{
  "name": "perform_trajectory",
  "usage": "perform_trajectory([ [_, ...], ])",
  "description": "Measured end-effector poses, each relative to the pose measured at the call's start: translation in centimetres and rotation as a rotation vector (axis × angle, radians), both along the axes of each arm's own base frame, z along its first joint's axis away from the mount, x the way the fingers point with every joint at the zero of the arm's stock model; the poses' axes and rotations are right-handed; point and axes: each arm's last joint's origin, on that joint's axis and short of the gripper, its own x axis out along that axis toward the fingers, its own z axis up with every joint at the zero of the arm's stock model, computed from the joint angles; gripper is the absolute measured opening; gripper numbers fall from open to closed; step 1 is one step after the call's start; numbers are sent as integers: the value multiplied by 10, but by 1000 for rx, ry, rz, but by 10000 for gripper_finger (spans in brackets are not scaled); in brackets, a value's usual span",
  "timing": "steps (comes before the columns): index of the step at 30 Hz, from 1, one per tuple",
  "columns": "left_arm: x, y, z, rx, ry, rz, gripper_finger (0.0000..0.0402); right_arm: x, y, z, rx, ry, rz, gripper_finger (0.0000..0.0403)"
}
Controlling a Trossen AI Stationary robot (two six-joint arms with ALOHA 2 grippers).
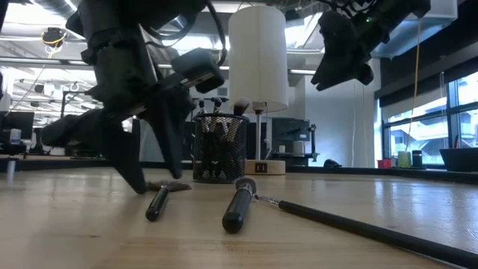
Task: Put items in baskets/containers
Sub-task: Put the black powder brush into the black pen holder
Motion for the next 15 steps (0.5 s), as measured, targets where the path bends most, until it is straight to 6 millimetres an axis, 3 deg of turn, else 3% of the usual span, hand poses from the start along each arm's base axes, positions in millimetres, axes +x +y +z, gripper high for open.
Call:
perform_trajectory([
  [15, -5, -2, 4, 10, 74, -129, 133, 2, 12, 0, 15, -7, 40, 126],
])
